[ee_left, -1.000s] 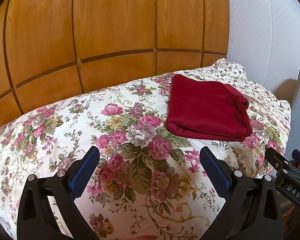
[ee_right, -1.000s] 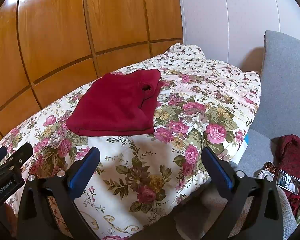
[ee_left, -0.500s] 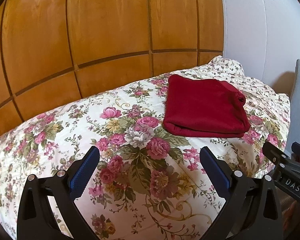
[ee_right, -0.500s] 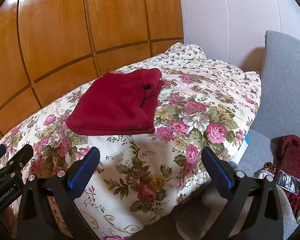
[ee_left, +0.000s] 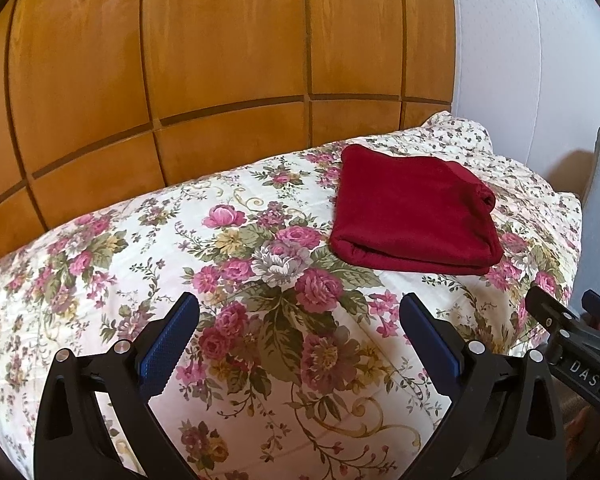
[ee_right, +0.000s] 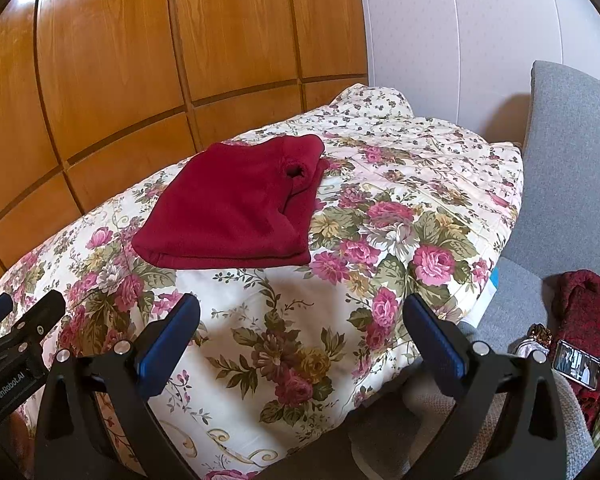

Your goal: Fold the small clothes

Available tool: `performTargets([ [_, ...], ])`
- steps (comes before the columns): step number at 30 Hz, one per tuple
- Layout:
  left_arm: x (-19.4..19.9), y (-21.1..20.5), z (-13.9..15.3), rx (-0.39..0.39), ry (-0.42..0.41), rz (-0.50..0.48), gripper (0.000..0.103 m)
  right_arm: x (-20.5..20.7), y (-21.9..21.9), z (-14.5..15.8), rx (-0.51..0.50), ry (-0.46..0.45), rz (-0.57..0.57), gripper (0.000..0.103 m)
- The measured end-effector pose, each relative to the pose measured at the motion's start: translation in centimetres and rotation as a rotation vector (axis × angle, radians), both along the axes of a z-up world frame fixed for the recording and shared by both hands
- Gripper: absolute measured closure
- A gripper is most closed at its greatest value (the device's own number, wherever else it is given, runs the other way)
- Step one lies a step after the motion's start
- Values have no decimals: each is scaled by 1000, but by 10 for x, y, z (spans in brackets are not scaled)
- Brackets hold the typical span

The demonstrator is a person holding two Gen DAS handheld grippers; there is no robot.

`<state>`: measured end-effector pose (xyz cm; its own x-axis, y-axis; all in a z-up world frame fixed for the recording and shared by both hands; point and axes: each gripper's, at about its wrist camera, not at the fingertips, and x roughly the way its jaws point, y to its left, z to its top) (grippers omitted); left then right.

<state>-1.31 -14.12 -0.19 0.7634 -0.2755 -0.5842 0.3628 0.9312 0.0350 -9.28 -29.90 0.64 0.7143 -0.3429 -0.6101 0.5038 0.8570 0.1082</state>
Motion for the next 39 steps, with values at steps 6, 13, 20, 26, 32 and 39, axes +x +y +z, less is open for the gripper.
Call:
performTargets([
  [6, 2, -1, -3, 9, 20, -15, 4, 0, 0, -1, 1, 0, -1, 2],
  [13, 10, -1, -10, 15, 51, -15, 4, 1, 1, -7, 7, 12, 3, 2],
  [20, 44, 16, -26, 59, 112, 32, 4, 26, -27, -25, 97, 143, -37, 2],
  [26, 109, 75, -47, 160, 132, 242, 4, 61, -92, -21, 110, 207, -179, 2],
  [32, 177, 167, -67, 210, 212, 459, 4, 118, -182, -21, 175, 207, -402, 2],
  [39, 222, 295, -82, 219, 308, 759, 4, 185, -263, -60, 242, 265, -371, 2],
])
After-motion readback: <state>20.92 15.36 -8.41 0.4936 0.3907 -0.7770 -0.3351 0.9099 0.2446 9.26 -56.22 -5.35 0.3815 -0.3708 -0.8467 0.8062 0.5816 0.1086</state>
